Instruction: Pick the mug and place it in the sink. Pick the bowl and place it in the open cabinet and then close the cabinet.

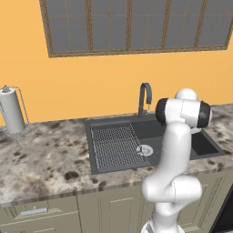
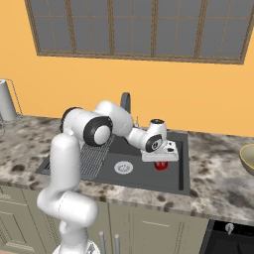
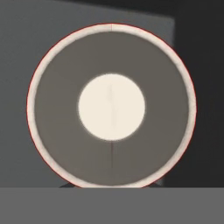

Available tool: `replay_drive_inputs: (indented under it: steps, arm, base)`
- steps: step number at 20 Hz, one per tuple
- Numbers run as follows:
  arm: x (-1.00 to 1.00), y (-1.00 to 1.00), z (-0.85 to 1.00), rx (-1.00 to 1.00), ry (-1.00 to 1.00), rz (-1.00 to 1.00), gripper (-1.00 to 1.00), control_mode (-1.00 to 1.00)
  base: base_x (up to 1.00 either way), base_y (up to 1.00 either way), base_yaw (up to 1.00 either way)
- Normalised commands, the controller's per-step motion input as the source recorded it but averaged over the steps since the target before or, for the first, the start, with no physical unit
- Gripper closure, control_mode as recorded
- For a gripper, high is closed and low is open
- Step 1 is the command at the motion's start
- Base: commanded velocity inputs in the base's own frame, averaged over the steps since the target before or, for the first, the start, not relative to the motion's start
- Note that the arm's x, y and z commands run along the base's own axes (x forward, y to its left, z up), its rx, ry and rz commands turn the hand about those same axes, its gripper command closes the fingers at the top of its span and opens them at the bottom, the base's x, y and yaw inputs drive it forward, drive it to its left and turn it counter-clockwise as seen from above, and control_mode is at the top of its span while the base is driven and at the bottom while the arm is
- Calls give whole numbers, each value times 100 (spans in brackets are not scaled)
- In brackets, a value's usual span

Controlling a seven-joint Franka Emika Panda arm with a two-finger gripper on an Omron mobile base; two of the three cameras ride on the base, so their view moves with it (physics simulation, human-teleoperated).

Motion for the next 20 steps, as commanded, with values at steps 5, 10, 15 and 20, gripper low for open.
replay_drive_inputs:
  steps: [5,10,15,20]
  arm:
    - [12,0,-27,0,0,0,100,-100]
    - [17,0,-26,0,0,0,100,-100]
    - [16,0,-23,0,0,0,100,-100]
    - [12,0,-25,0,0,0,100,-100]
  base:
    - [0,0,0]
    - [0,0,0]
    - [0,0,0]
    - [0,0,0]
